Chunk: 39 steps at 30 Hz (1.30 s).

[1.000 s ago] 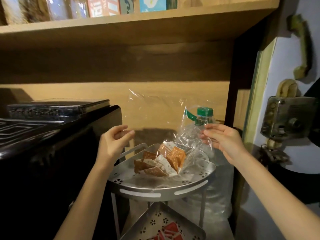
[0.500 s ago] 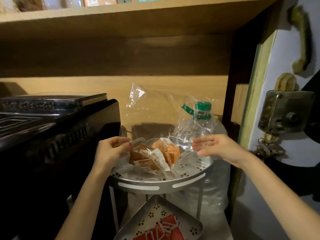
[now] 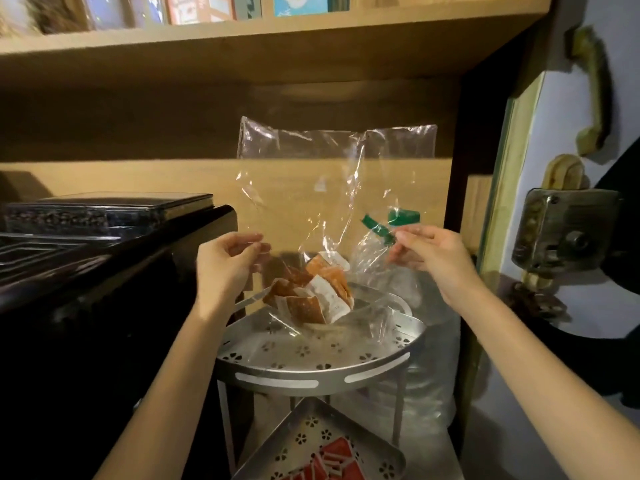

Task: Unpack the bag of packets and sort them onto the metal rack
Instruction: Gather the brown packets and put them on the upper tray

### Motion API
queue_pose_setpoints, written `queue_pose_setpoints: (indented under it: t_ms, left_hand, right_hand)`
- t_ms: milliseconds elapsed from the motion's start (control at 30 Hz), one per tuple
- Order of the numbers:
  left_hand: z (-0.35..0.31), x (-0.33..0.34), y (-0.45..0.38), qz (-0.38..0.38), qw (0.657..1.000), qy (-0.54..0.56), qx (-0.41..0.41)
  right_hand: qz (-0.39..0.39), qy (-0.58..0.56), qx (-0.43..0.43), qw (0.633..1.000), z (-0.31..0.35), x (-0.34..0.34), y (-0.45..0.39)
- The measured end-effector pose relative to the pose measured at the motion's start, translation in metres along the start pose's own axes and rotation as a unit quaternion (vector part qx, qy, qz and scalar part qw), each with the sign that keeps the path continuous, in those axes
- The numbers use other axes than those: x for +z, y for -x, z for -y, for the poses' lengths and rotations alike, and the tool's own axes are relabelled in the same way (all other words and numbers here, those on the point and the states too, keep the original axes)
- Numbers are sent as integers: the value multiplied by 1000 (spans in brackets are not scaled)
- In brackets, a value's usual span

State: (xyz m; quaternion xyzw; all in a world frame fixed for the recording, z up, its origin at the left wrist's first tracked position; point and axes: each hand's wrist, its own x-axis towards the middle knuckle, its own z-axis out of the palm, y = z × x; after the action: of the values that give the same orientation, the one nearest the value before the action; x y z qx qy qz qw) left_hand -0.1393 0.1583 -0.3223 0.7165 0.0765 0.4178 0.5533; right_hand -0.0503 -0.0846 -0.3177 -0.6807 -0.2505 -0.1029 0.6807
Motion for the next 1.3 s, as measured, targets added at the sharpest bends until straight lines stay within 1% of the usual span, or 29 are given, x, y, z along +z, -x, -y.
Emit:
queue_pose_setpoints:
  t_ms: [67, 133, 200, 433, 500, 633, 733, 800, 867, 967, 1000, 1100, 1200, 1300]
  left_hand:
    - [-4, 1, -6, -11, 1000, -5, 15]
    - [-7, 1, -11, -24, 999, -11, 25]
    - [-8, 1, -14, -33, 999, -17, 33]
    - [3, 0, -12, -36, 997, -7, 61]
    - [12, 1, -8, -22, 999, -14, 36]
    - [31, 0, 2, 31, 995, -94, -31]
    - [42, -2, 9, 37, 991, -118, -48]
    - [44, -2, 10, 19, 990, -135, -32]
    - [43, -2, 10, 7, 990, -137, -21]
    - [42, -2, 7, -9, 993, -113, -19]
    - [41, -3, 6, -16, 994, -111, -15]
    - [35, -4, 4, -28, 993, -114, 10]
    - [27, -4, 1, -31, 996, -85, 21]
    - [21, -3, -1, -24, 997, -63, 27]
  right_hand:
    - [-16, -13, -10, 1000, 3, 2, -2]
    - [-14, -27, -4, 1000, 5, 5, -3]
    - [-29, -48, -5, 998, 7, 5, -6]
    - [-53, -74, 6, 996, 3, 5, -9]
    - [-49, -101, 31, 993, -2, 5, -8]
    - [-39, -142, 65, 987, -15, 0, -6]
    - [12, -162, 92, 982, -25, -5, -4]
    - [53, -137, 121, 982, -31, -5, 0]
    - [87, -71, 139, 984, -36, -4, 5]
    - [88, 41, 129, 987, -43, -5, 9]
    - [81, 51, 122, 988, -44, -5, 10]
    - [51, 32, 100, 993, -41, -7, 11]
    - [9, 20, 56, 998, -34, -6, 9]
    - [21, 27, 46, 998, -26, -3, 6]
